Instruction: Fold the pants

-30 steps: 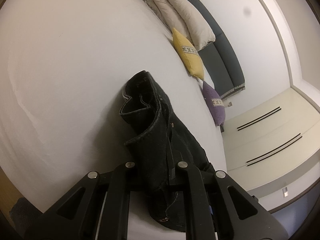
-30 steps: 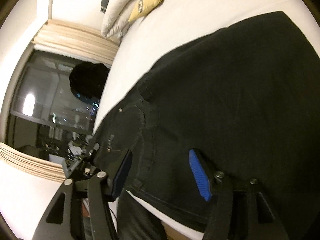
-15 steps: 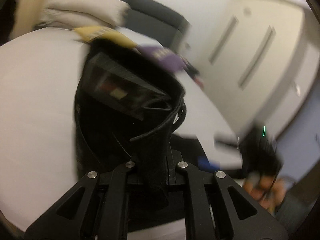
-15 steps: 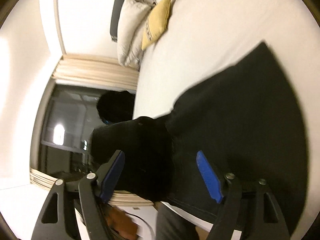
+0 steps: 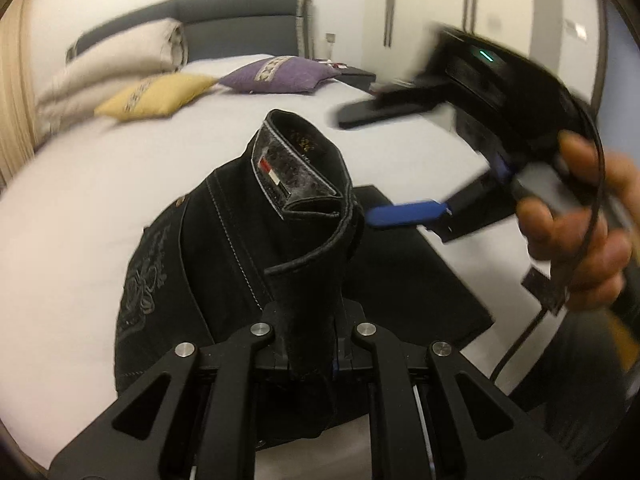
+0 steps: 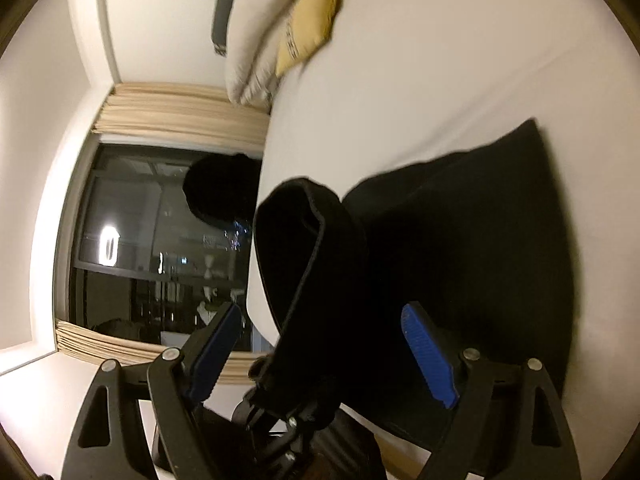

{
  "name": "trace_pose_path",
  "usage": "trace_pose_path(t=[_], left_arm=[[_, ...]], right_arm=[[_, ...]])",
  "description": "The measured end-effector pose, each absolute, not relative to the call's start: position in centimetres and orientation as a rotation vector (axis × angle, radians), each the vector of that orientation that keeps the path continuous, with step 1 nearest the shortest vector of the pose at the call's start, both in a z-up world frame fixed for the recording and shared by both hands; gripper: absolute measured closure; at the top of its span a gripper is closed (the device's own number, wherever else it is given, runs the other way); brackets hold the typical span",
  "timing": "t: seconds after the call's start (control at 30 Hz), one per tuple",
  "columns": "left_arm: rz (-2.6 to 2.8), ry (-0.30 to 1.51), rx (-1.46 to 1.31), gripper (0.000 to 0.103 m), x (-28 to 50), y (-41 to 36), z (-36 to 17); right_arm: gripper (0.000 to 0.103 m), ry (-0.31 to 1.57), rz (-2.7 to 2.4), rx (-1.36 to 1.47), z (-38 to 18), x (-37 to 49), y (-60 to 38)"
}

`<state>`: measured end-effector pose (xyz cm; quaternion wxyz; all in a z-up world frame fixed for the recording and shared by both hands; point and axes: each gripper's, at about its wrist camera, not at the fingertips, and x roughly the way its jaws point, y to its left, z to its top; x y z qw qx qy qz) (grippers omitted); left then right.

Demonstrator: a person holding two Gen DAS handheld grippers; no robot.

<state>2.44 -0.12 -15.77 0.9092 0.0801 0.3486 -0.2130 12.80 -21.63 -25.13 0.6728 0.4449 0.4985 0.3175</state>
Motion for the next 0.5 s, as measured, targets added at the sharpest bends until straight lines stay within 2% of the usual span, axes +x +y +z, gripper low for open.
trace_pose_path(t=[0.23, 0.3, 0.37, 0.43, 0.5], left_arm=[[-0.423, 0.692, 0.353, 0.093, 1.1, -4.1, -17.3], [-0.424, 0.677, 0.407, 0.093, 0.2, -5.4, -17.6], [-0.432, 0.666, 0.450, 0.093, -0.3, -6.7, -18.0], [-0.439, 0.654, 0.476, 0.092, -0.7, -7.9, -18.1], [-0.462, 0.648, 0.491, 0.092, -1.0, -8.9, -18.2]], right_arm=[[0.019, 1.171, 0.704, 0.860, -24.1, 15.8, -20.0], [0.036, 1.201, 0.698, 0.794, -24.2, 16.6, -19.7], [0.061, 1.223, 0.690, 0.729, -24.5, 17.0, -19.6], [0.076, 1.215, 0.678, 0.714, -24.7, 16.9, -20.5], [0.080, 1.196, 0.671, 0.706, -24.6, 16.3, -21.6]])
